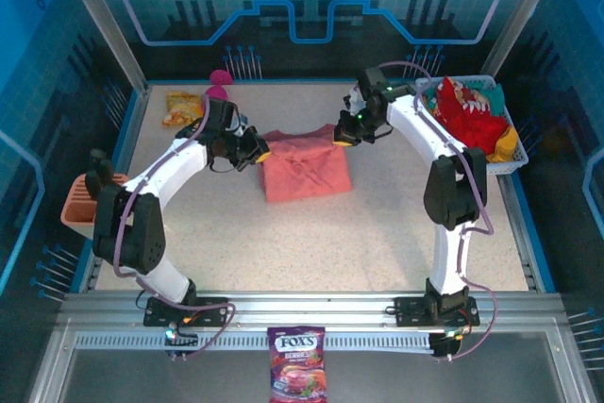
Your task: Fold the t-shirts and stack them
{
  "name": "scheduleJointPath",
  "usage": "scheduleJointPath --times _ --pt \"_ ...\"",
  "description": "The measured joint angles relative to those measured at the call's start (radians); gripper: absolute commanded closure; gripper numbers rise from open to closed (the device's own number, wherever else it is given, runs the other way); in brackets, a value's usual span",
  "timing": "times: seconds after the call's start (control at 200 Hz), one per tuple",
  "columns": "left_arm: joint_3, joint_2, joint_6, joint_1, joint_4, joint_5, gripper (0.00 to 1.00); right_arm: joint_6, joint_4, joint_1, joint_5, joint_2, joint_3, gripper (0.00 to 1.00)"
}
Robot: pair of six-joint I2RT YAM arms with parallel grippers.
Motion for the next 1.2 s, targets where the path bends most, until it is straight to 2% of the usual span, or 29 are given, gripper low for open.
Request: scheduleJointPath --times 0.245,0.315,0.355,0.38,0.42,0.485,0.535,0.64,0.78,0.88,1.026,1.201 --pt "0.000 0.068 -0.003 0.033 0.068 0.023 0.99 0.000 0.004 -0.008 -0.001 0.070 0.059 1.00" --pt "0.008 0.097 -0.003 0.042 0.084 0.032 0.95 0.000 0.009 -0.009 -0.004 0.096 0.082 1.00" --pt "0.017 0.119 -0.003 0.046 0.093 0.035 0.94 0.000 0.012 -0.009 -0.006 0.115 0.100 0.96" --pt "0.022 0.132 -0.003 0.048 0.100 0.037 0.92 0.000 0.017 -0.009 -0.008 0.127 0.109 0.90" --pt "0.030 0.153 -0.004 0.052 0.109 0.037 0.86 0.001 0.024 -0.009 -0.008 0.143 0.122 0.73" --pt "0.050 0.185 -0.003 0.061 0.114 0.037 0.61 0.004 0.045 -0.010 -0.008 0.174 0.146 0.40" --pt "0.069 0.209 -0.003 0.071 0.120 0.037 0.47 0.005 0.067 -0.011 -0.011 0.196 0.165 0.27" --pt "0.088 0.233 0.000 0.108 0.144 0.041 0.36 0.003 0.121 -0.020 -0.028 0.235 0.191 0.00" --pt "0.105 0.232 0.000 0.161 0.159 0.047 0.35 -0.006 0.174 -0.033 -0.037 0.232 0.181 0.00" --pt "0.104 0.216 0.000 0.167 0.166 0.048 0.36 -0.016 0.206 -0.036 -0.037 0.197 0.126 0.00" --pt "0.061 0.167 -0.009 0.145 0.204 0.066 0.45 -0.031 0.246 -0.037 -0.062 0.126 0.014 0.03" --pt "0.005 0.171 -0.084 0.073 0.340 0.099 0.46 -0.004 0.348 -0.035 -0.165 0.109 -0.036 0.00"
